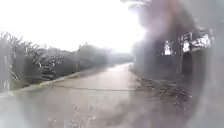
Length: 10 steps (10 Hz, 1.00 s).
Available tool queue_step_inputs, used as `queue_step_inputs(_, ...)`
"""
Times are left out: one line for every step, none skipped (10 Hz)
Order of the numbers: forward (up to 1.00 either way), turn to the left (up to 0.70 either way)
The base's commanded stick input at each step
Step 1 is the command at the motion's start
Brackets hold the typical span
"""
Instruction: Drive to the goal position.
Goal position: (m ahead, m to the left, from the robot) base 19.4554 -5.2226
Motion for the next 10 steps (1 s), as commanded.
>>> queue_step_inputs(1.0, 0.0)
queue_step_inputs(1.0, 0.0)
queue_step_inputs(1.0, 0.0)
queue_step_inputs(1.0, 0.0)
queue_step_inputs(1.0, 0.0)
queue_step_inputs(1.0, 0.0)
queue_step_inputs(1.0, 0.0)
queue_step_inputs(1.0, 0.0)
queue_step_inputs(1.0, 0.0)
queue_step_inputs(1.0, 0.0)
